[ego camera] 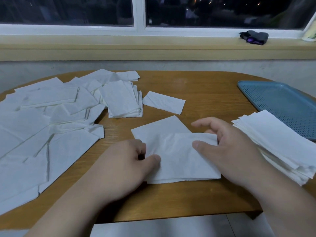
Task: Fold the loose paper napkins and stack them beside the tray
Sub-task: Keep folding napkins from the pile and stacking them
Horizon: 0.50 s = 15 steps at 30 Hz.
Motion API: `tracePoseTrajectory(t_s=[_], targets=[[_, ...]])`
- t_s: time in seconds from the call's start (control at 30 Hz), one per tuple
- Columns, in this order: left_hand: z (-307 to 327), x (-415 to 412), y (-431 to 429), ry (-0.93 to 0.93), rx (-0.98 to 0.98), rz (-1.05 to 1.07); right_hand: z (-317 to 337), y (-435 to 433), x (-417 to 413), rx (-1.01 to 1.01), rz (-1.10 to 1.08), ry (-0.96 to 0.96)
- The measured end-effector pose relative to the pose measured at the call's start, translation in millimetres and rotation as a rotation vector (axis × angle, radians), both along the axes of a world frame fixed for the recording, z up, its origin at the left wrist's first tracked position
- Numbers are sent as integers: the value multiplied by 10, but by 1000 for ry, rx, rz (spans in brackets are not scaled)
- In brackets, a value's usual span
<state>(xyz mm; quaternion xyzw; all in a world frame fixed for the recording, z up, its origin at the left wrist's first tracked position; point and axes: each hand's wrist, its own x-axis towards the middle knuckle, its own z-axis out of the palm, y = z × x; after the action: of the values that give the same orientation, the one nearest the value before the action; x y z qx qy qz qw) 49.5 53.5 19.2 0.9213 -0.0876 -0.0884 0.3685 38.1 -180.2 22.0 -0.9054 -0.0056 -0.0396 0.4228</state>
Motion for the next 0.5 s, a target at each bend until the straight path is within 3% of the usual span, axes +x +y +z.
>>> tracePoseTrajectory(t_s=[0.07,0.3,0.5], targets=[[4,-25,-31,-58,153,15,-30,3,22,-105,-15,40],[10,-47,-101,-157,379,-10,-149,57,61,-384,-28,10],[-27,-13,-87,-191,308,45,-194,26,101,-510,-10,-22]])
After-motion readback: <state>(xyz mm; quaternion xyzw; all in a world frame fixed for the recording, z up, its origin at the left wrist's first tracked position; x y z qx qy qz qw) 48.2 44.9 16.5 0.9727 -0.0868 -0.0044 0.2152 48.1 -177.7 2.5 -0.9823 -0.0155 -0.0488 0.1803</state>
